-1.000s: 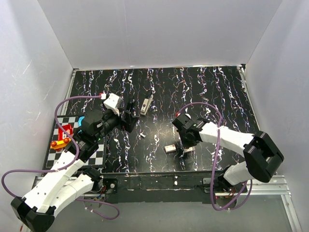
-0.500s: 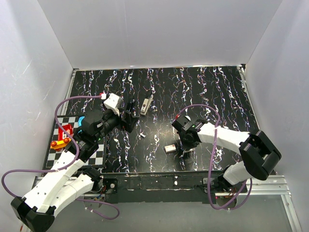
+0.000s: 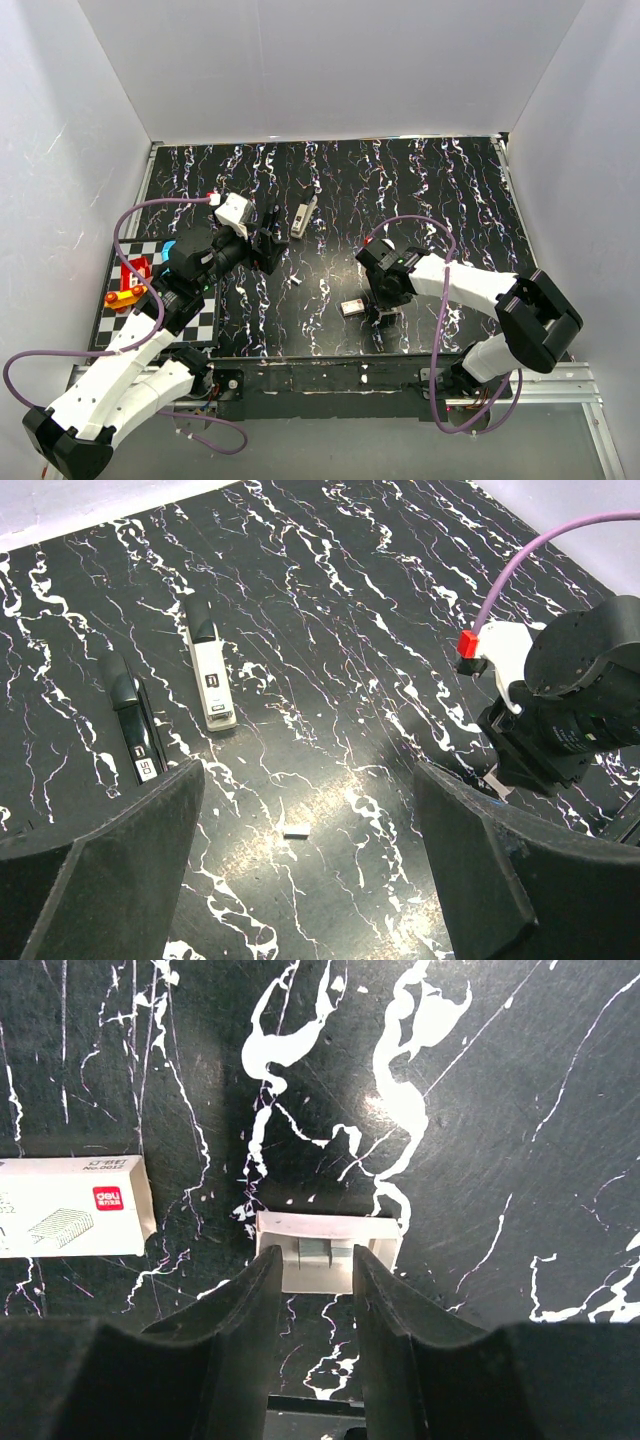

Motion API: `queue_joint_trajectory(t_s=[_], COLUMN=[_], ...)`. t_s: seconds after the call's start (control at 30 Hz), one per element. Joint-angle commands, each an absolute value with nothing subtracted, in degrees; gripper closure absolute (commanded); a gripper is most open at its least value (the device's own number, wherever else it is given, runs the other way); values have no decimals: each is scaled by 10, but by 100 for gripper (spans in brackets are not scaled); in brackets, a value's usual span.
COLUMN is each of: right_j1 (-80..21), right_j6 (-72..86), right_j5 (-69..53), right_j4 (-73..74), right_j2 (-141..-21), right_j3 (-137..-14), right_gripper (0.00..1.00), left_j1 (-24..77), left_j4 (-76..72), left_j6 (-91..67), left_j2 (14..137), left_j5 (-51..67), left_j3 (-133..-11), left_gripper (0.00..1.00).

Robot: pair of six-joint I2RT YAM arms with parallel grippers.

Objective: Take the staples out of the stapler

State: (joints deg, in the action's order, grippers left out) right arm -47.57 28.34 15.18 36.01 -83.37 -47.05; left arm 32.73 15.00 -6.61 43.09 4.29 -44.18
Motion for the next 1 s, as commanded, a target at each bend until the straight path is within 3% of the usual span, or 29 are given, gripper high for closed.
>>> queue_joint_trajectory(t_s=[0.0,0.43,0.63,0.97], right_j1=[-473,-474,-483,-533], right_j6=[287,229,180,149], right_j5=[174,136,46,6], right_j4=[382,403,347,332], right_j2=[-811,-762,-825,-987], right_j3=[-497,-597,-647,-805], right_gripper=[57,56,56,56], left_j1=[326,326,326,326], left_j4=[150,151,151,154], left_j6=[-62,-62,-61,-61], left_j2=[431,432,430,419], left_j5=[43,43,41,28], left_j3=[-440,-441,-440,-440], left_gripper=[15,15,15,15])
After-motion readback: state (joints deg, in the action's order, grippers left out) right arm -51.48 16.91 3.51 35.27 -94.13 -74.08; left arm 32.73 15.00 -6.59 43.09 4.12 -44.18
